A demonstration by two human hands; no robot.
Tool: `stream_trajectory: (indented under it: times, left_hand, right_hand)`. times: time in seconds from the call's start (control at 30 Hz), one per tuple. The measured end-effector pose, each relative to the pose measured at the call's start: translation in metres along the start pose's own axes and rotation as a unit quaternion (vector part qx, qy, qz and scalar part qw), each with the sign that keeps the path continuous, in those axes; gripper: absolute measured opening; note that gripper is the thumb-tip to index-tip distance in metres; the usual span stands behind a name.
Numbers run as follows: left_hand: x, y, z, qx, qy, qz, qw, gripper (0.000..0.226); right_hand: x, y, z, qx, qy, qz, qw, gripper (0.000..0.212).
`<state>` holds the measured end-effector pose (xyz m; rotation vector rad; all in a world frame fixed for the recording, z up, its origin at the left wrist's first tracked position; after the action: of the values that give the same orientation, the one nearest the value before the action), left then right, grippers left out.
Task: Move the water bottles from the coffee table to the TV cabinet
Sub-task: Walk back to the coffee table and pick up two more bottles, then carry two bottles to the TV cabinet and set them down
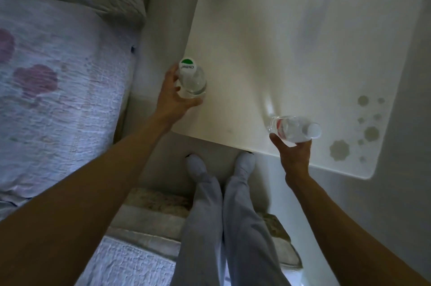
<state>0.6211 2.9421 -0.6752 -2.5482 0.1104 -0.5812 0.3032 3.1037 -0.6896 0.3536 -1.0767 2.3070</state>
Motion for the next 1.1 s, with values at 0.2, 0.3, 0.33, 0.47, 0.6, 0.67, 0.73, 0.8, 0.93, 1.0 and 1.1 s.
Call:
stream_trajectory:
  times: [0.2, 0.3, 0.33, 0.47, 0.6, 0.67, 0.73, 0.8, 0.93, 1.0, 1.1]
  left_hand:
    - [-0.008, 0.012, -0.005, -0.022, -0.017, -0.033, 0.999, 0.075]
    - [-0.005, 0.007, -0.011, -0.015, 0.002, -0.062, 0.998, 0.066]
    - [-0.006, 0.002, -0.016, -0.019, 0.018, -0.064, 0.998, 0.068]
    - [-0.009, -0.027, -0.046, -0.029, 0.018, -0.054, 0.998, 0.071]
    - [-0.015, -0.082, -0.084, -0.036, 0.006, -0.033, 0.999, 0.071]
    - [-0.019, -0.116, -0.106, -0.041, 0.007, -0.029, 0.999, 0.072]
    - [-0.020, -0.148, -0.127, -0.038, 0.020, -0.024, 0.999, 0.072]
    - [-0.023, -0.179, -0.146, -0.034, 0.028, -0.010, 0.999, 0.070]
    - [-0.026, -0.230, -0.190, -0.062, 0.053, 0.009, 0.997, 0.069]
    - [-0.027, -0.249, -0.216, -0.092, 0.078, 0.023, 0.992, 0.069]
    - [-0.031, -0.269, -0.256, -0.146, 0.114, 0.034, 0.982, 0.069]
  right_hand:
    - [-0.001, 0.016, 0.007, -0.008, 0.068, -0.019, 0.997, 0.081]
    - [0.001, 0.015, 0.010, -0.022, 0.089, -0.020, 0.996, 0.086]
    - [0.002, 0.012, 0.012, -0.025, 0.091, -0.019, 0.995, 0.090]
    - [0.014, -0.009, 0.022, -0.019, 0.079, -0.005, 0.997, 0.096]
    - [0.041, -0.045, 0.042, -0.002, 0.072, 0.013, 0.997, 0.088]
    - [0.063, -0.065, 0.058, 0.003, 0.071, 0.020, 0.997, 0.087]
    - [0.087, -0.087, 0.078, 0.017, 0.061, 0.024, 0.998, 0.086]
    - [0.115, -0.107, 0.099, 0.033, 0.052, 0.017, 0.998, 0.089]
    - [0.171, -0.139, 0.135, 0.065, 0.053, 0.006, 0.996, 0.088]
    - [0.195, -0.151, 0.154, 0.079, 0.054, 0.004, 0.995, 0.085]
    - [0.226, -0.162, 0.181, 0.117, 0.036, -0.001, 0.992, 0.073]
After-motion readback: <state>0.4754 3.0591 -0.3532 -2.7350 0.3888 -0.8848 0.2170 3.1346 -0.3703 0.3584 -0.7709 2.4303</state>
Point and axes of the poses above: each hand's wrist, its own y-axis towards the middle knuckle, its own x-axis out of the back of the hand, z = x × y, the point moved 7 cm from there along y, towards the middle knuckle, and after that the axes turned 1 degree about y, right-handed, at the moved point
